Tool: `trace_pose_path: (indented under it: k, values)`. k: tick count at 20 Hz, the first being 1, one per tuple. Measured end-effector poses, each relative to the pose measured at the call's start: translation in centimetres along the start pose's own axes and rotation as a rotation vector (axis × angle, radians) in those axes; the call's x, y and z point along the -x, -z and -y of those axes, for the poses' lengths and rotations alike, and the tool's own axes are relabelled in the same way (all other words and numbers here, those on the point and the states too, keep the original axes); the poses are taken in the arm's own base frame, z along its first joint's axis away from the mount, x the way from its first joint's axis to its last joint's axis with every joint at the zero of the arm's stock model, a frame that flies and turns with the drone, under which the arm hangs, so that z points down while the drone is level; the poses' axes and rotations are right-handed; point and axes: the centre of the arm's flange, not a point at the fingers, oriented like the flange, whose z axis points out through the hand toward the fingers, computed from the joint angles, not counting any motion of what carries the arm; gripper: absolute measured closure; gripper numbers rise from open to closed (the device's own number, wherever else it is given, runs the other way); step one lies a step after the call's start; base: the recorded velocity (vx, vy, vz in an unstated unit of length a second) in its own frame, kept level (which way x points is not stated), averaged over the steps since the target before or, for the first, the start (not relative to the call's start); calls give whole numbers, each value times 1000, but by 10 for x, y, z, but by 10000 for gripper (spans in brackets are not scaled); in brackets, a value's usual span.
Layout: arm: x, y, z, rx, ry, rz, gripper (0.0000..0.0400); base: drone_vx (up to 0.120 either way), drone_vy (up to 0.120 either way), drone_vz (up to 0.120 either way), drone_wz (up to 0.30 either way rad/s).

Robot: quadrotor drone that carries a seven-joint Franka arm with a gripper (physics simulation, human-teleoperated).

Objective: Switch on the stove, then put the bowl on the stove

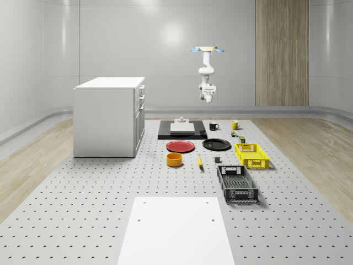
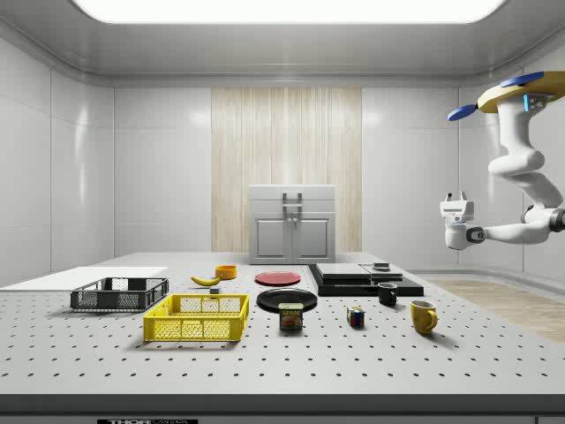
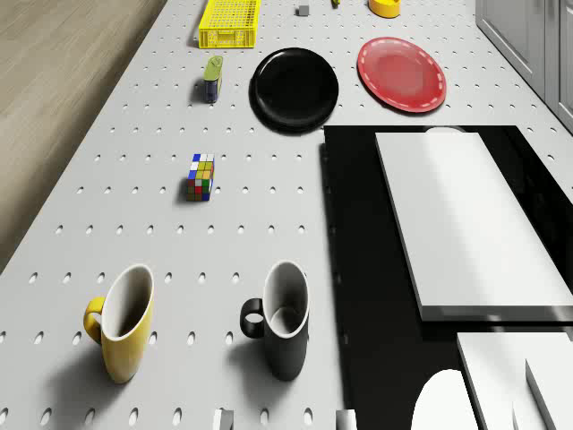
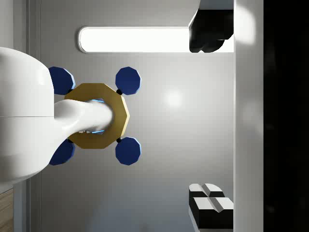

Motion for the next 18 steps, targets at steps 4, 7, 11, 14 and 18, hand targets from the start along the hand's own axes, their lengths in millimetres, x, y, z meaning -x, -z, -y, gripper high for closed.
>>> trace_pose_path:
  k: [4,7,11,14,18]
  values:
    - [2,30,-3,-2,0,-2,0,120,-120,0,0]
    - [2,50,-2,-4,0,-4,0,120,-120,0,0]
    - [1,71,-1,-6,0,-6,0,120,-120,0,0]
    - [1,81,-1,-8,0,-8,0,120,-120,0,0]
    - [0,88,0,-10,0,-10,0,120,-120,0,0]
